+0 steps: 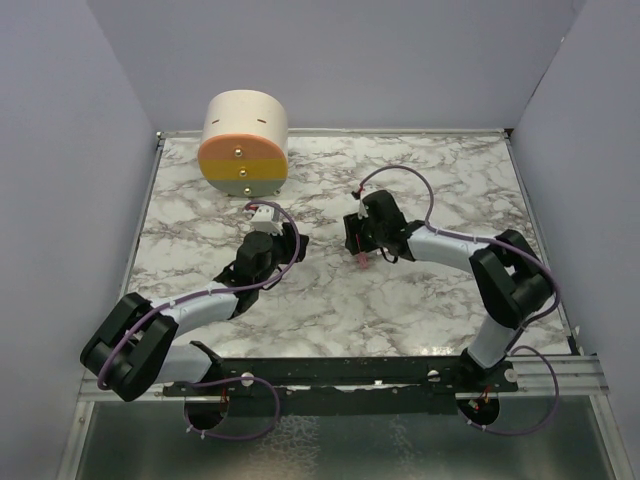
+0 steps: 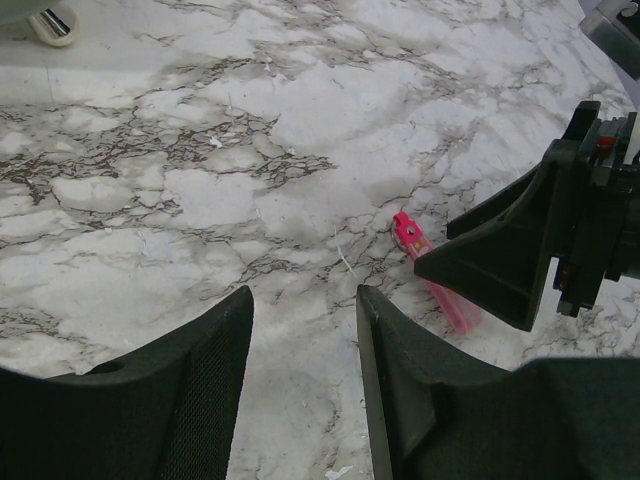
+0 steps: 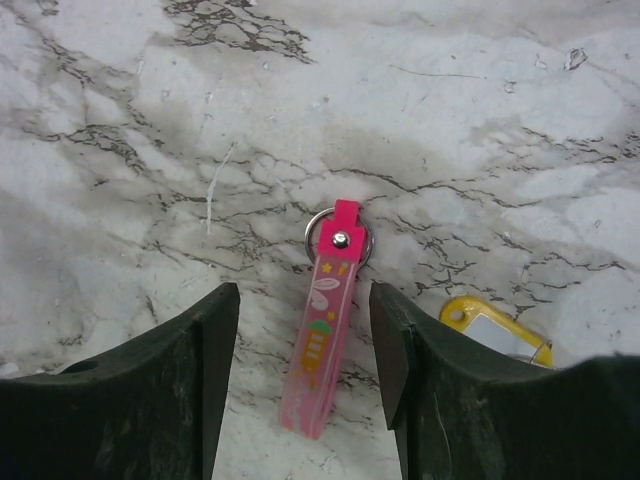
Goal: Put the keys on the keyring
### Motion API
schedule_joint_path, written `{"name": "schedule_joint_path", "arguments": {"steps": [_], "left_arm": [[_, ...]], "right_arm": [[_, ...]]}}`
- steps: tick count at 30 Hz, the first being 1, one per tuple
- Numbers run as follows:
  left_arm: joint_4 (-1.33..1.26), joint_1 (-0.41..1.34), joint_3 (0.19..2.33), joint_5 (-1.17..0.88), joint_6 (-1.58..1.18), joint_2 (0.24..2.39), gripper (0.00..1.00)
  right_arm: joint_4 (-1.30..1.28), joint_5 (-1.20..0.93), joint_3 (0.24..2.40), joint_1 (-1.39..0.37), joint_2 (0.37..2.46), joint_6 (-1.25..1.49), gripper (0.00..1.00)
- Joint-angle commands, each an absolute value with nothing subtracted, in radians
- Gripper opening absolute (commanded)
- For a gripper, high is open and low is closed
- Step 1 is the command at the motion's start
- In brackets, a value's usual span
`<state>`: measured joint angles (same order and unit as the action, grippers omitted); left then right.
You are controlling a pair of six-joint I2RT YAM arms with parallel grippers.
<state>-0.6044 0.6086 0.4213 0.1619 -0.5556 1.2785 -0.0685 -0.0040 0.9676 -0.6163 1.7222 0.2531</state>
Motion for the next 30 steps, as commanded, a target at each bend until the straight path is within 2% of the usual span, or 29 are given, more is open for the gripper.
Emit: {"name": "schedule_joint_path", "arguments": {"steps": [1,19,30], "left_arm": [[-0.610,0.604,0.432,0.144,-0.561,1.288,0.48],[-0.611,0.603,0.436,0.154,-0.555,1.304,0.49],[-0.609,0.603,0.436,0.153,-0.555,1.304,0.49]], "right_arm": [[-0.088,0.077,1.014,-0.623,1.760,0.238,0.55],[-0.098,0.080,1.019,-0.622,1.820,0.234,0.38],[-0.103,0.095,1.006,-0.622,1.821,0.238,0.10]]}}
